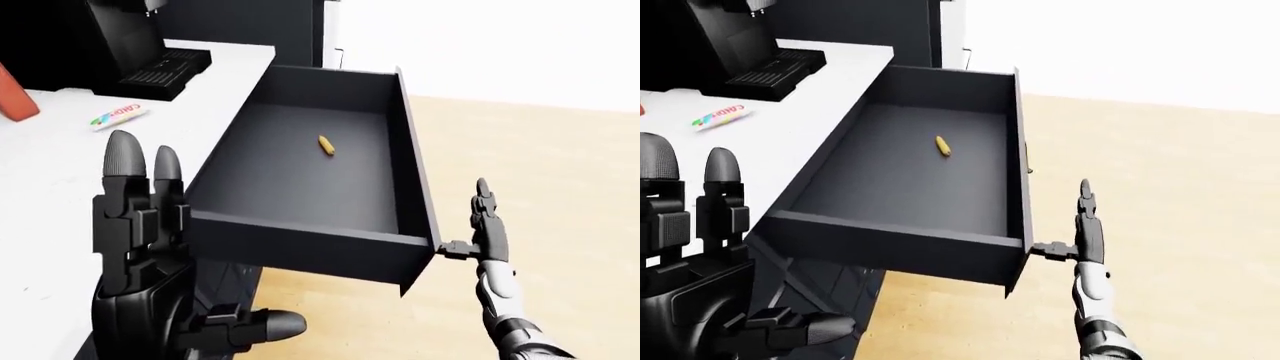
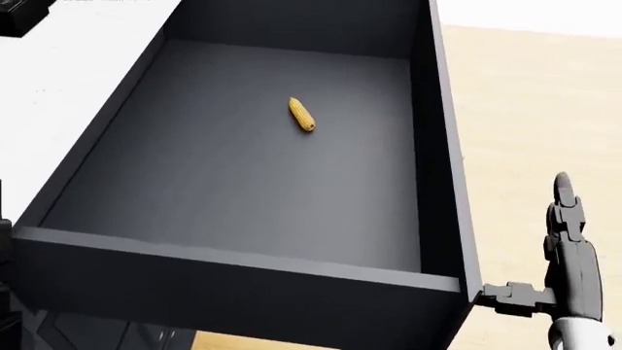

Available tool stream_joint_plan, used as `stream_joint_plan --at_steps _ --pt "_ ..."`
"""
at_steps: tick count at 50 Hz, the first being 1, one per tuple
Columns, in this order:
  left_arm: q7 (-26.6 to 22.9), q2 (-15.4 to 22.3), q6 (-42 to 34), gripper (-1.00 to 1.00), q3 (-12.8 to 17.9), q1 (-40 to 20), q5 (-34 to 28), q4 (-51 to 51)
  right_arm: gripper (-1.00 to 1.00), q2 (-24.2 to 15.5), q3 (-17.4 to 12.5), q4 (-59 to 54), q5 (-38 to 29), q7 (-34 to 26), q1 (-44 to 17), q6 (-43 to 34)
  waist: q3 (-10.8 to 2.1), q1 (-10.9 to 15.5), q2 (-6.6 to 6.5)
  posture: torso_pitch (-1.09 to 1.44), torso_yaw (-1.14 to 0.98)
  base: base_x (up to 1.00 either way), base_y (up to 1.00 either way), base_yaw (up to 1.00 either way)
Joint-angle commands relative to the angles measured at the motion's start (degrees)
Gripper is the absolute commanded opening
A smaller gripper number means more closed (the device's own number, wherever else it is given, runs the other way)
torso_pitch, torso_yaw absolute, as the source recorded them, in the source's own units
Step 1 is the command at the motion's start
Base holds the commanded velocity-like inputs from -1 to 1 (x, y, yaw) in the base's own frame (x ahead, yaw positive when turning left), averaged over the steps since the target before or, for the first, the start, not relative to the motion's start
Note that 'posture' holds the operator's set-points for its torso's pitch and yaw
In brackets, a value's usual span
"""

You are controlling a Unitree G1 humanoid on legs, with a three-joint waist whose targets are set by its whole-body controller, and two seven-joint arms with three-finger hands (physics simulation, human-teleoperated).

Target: Close the right drawer.

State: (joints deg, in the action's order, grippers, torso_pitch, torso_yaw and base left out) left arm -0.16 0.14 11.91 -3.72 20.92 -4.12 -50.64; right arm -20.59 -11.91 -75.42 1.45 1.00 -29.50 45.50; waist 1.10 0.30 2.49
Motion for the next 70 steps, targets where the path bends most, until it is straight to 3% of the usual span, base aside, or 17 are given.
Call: stream_joint_plan --at_steps 1,25,32,46,70 --pt "0.1 0.0 1.4 1.0 0.0 -0.3 0.1 -2.1 1.0 0.2 0.9 1.8 -1.7 -1.6 -1.6 1.6 -0.85 0.4 0.26 0.0 0.0 0.0 0.0 0.0" --pt "0.2 0.1 1.2 1.0 -0.3 -0.2 0.0 -2.2 1.0 1.7 2.2 3.8 -2.8 -7.3 -5.7 -2.9 -0.58 0.6 0.53 0.0 0.0 0.0 0.0 0.0" --pt "0.2 0.1 1.0 1.0 -0.2 -0.3 -0.2 -2.3 1.0 2.1 3.5 4.8 -5.4 -5.1 -6.9 -4.0 -0.49 0.6 0.45 0.0 0.0 0.0 0.0 0.0" --pt "0.4 0.2 0.7 1.0 -0.2 -0.2 -0.1 -3.0 1.0 4.4 4.9 6.3 -7.6 -7.1 -10.9 -8.7 -0.37 0.6 0.32 0.0 0.0 0.0 0.0 0.0" --pt "0.4 0.2 1.4 1.0 -0.5 0.0 -0.2 -2.3 1.0 7.9 6.3 3.7 -11.4 -7.7 -15.5 -9.6 -0.49 0.9 -0.05 0.0 0.0 0.0 0.0 0.0"
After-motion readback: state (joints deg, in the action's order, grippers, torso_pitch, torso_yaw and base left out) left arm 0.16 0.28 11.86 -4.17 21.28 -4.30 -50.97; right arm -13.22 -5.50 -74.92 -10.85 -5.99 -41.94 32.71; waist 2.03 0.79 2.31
